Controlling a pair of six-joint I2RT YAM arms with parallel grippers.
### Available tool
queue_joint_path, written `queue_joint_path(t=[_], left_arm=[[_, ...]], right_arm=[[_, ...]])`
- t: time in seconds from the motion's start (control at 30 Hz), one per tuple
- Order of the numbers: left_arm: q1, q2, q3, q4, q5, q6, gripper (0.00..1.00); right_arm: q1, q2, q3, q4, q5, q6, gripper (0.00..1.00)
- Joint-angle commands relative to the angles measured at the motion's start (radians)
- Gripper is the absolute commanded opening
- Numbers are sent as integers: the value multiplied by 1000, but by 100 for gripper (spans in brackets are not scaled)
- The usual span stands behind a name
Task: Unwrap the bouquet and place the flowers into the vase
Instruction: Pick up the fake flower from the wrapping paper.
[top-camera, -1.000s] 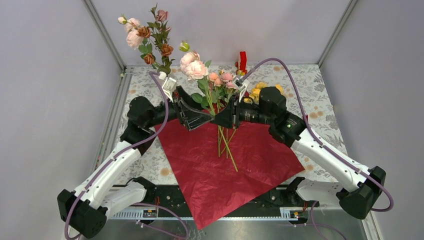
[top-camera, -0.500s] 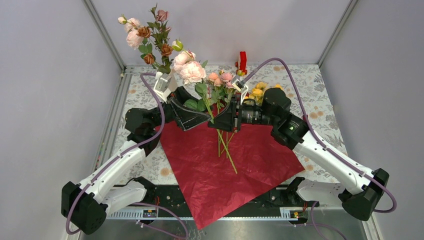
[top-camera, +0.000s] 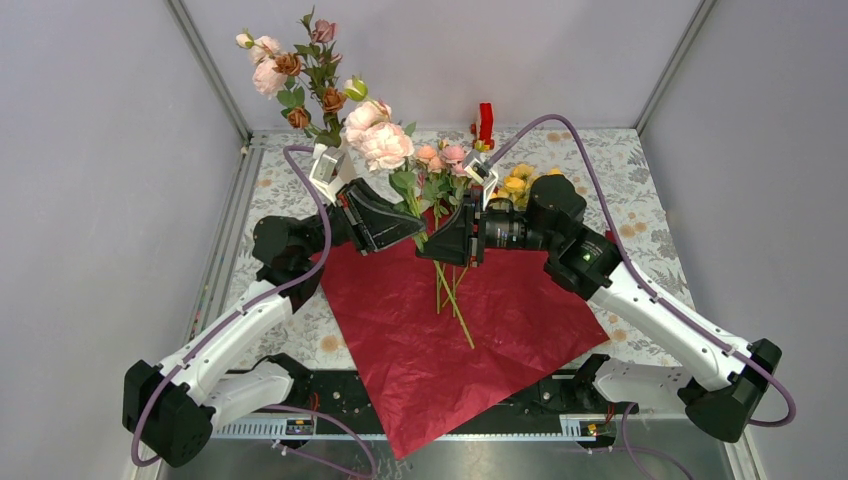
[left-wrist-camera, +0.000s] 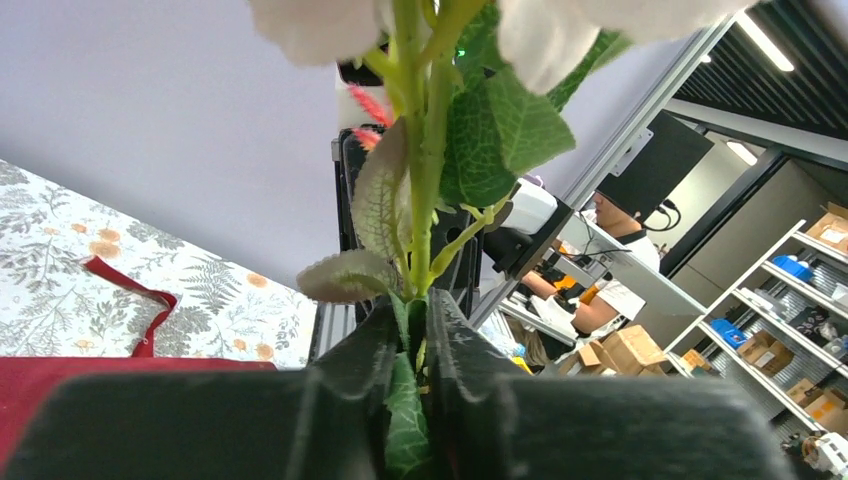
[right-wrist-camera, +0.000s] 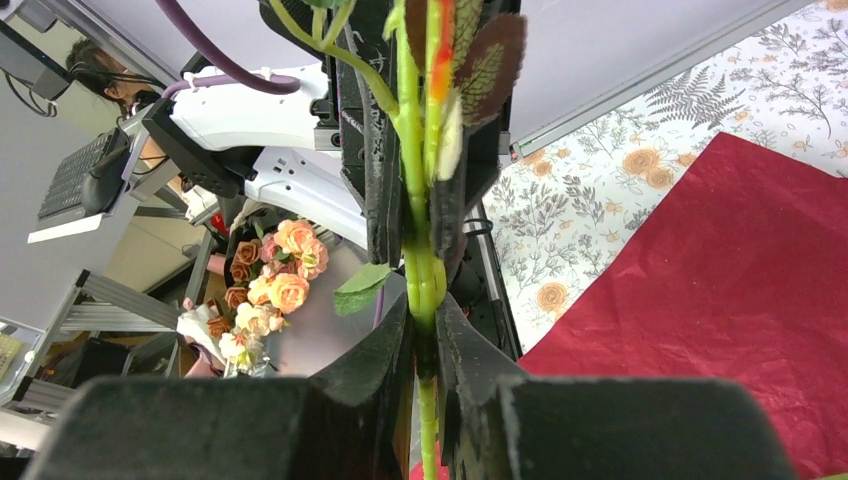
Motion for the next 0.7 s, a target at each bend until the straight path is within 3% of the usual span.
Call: queue_joint_path(t=[0.0,0.03,0.23,0.27,0.33,0.43,0.53,0.67], left_arm=[[-18,-10,6,60,6,7,5],[-18,-11,5,57,3,10,0],[-19,-21,16,-17,-2,74,0],[-19,-27,21,-46,-6,95,0],[-18,-42,40,-140,-29,173,0],[-16,-82,102,-402,-127,371,0],[-10,-96,190,-681,-253,574,0],[53,-77,303,-865,-340,723,0]], right_arm=[[1,-3,43,-17,37,-25,0],[1,-3,44,-20,39,-28,0],[1,-8,44,-44,75,-38,0],[1,-13,44,-44,88,-41,5],[1,-29,39,-80,124,-51,24],[1,-72,18,-112,213,-76,48],[1,-134,-21,-144,357,-106,58],[-2,-211,-77,-193,565,-132,69]])
